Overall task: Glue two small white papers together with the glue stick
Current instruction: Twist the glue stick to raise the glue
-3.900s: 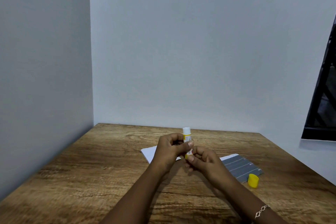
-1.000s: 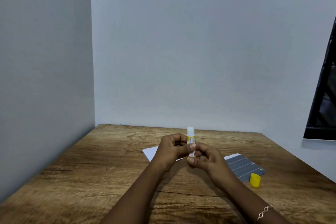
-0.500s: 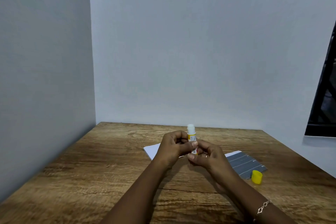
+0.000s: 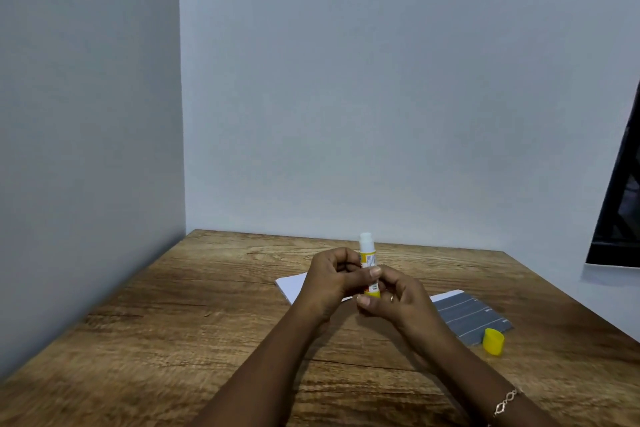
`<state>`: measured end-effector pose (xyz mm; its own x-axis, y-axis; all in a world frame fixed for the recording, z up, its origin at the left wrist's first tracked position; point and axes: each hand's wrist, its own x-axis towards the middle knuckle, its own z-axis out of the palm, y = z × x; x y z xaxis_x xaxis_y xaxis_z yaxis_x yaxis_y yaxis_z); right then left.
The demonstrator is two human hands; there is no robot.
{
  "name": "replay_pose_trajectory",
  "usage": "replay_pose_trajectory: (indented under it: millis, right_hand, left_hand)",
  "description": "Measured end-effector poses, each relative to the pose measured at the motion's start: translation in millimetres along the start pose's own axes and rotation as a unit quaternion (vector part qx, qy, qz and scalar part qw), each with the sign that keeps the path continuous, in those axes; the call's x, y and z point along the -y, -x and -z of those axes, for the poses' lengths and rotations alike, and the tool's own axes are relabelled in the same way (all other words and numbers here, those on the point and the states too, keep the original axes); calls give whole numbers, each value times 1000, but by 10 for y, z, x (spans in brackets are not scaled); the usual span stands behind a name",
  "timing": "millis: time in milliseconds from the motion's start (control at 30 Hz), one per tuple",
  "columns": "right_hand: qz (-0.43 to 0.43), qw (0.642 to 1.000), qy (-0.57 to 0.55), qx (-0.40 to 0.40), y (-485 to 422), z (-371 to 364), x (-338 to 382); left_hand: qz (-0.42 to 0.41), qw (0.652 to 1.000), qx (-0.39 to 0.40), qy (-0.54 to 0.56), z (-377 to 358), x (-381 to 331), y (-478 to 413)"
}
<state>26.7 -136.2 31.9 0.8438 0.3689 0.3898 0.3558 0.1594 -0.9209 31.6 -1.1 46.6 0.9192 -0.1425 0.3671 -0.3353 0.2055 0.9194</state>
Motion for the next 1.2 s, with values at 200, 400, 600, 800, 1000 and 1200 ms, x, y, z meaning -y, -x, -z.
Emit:
replay_pose_trajectory:
  millis: [200, 400, 600, 800, 1000, 1200]
  right_hand:
    - [-54, 992, -107, 34, 13, 98, 84]
    - [-64, 991, -101, 59, 33, 99, 76]
    - [10, 999, 32, -13, 8, 31, 61]
    - [-66, 990, -116, 42, 23, 145, 91]
    - [-36, 998, -42, 32, 23, 42, 33]
    - [-1, 1000, 7, 3, -9, 35, 37]
  left_hand:
    - [9, 998, 66, 15, 48, -38, 2]
    - [-3, 999, 38, 10, 5, -25, 17]
    - [-2, 999, 34, 10, -8, -9, 16]
    - [14, 997, 78, 15, 40, -39, 3]
    - [-6, 1000, 16, 6, 23, 8, 0]
    - [-7, 999, 40, 5, 30, 29, -21]
